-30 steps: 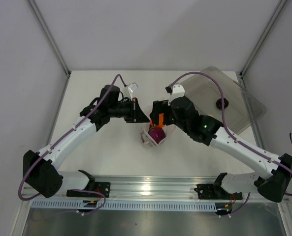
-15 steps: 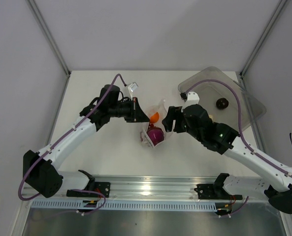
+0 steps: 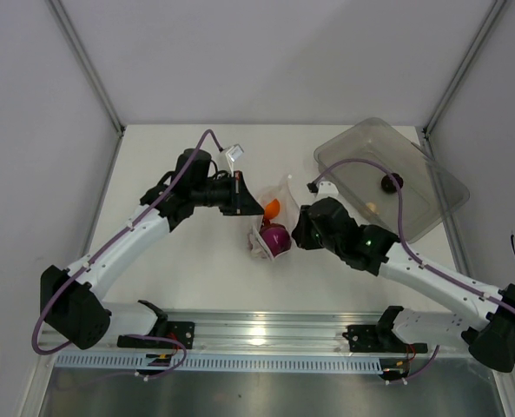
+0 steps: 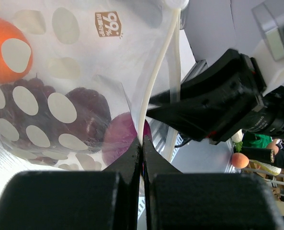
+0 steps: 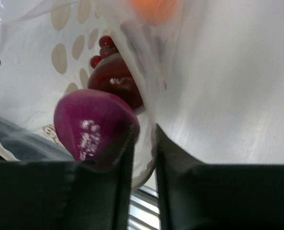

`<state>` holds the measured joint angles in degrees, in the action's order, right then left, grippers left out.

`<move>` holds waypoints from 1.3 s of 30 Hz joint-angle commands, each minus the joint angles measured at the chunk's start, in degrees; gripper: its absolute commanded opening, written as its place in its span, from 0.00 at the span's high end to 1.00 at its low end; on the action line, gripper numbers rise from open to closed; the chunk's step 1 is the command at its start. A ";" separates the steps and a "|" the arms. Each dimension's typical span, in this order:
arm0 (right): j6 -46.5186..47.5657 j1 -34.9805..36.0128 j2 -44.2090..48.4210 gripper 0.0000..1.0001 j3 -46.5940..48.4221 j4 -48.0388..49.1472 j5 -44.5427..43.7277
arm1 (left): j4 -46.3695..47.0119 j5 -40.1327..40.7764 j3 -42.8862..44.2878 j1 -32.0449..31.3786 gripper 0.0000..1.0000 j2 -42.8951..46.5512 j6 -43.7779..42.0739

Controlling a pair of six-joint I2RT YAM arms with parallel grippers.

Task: Place the food in the zip-top bag and seal the zipper
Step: Adjust the zipper food storage bag at the center of the board.

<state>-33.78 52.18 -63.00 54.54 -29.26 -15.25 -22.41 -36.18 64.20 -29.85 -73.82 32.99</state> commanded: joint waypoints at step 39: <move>7.85 -12.09 -0.10 0.23 18.66 -6.59 1.81 | 4.92 -2.84 -0.57 -1.71 0.99 3.16 0.41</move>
<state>-28.34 42.22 -65.49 68.49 -32.71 -8.75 -20.23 -37.08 63.33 -31.38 -70.81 33.98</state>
